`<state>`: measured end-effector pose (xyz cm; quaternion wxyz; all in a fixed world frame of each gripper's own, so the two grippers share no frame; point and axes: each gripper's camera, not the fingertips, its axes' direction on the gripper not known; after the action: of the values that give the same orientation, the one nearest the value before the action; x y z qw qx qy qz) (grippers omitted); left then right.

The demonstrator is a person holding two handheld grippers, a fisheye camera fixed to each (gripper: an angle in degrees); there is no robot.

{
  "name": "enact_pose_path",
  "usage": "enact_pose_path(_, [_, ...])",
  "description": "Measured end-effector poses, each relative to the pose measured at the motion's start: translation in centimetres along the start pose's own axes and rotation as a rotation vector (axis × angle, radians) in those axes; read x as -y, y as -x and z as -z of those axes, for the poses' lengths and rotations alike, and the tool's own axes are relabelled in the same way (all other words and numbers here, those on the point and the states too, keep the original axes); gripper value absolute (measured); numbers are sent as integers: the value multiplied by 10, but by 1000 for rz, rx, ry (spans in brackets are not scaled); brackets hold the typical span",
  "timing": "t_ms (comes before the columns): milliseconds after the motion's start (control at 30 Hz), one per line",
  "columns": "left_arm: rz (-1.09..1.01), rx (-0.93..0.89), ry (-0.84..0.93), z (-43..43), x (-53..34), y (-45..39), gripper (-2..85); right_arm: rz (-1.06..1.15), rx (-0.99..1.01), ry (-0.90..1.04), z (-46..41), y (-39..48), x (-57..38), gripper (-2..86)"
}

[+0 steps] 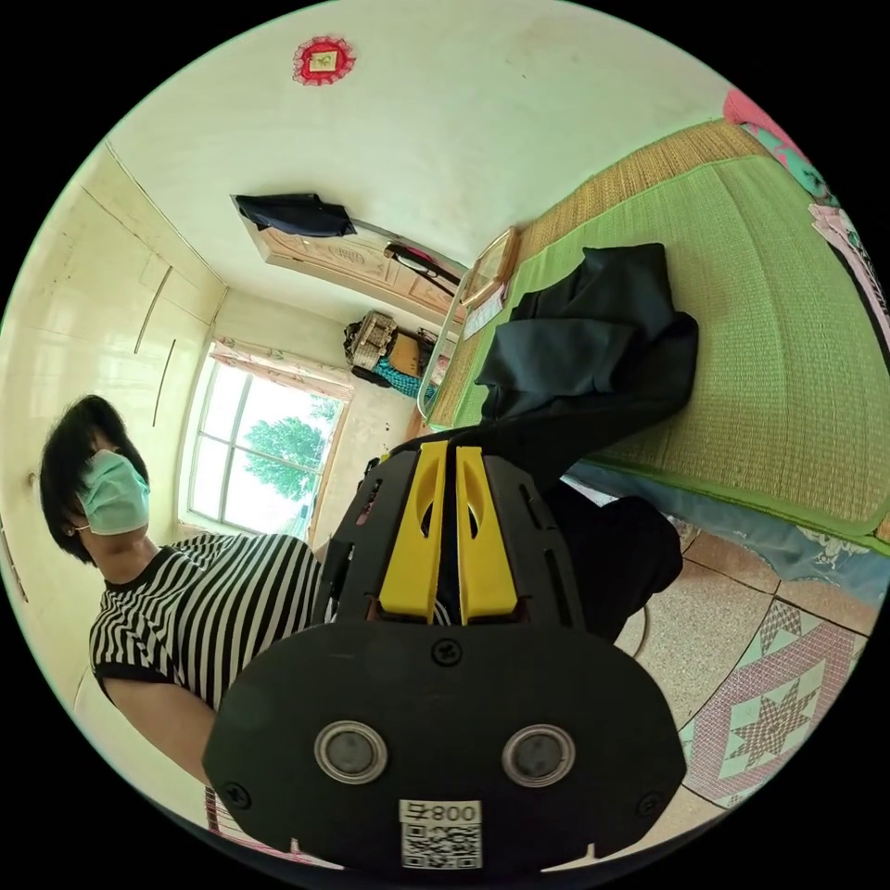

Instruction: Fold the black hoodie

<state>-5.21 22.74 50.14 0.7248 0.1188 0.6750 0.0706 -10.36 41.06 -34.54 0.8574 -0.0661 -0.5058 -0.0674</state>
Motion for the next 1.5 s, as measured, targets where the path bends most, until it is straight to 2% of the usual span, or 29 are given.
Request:
enact_pose_path(533, [-79,-25,-141,-11,181,-42,29,49,-43,-68,-46,-61,236,13])
enact_pose_path(767, [18,54,-222,-9,277,-30,31,-39,-114,-87,-86,-132,349,13])
enact_pose_path(933, [121,118,-273,-8,329,-10,38,-170,-153,-26,-139,-209,427,16])
enact_pose_path(1133, [201,128,-290,-13,381,0,58,-250,-155,-1,-174,-266,478,18])
enact_pose_path(1500, [183,24,-335,-7,420,-22,77,-259,-88,-57,-182,-293,511,22])
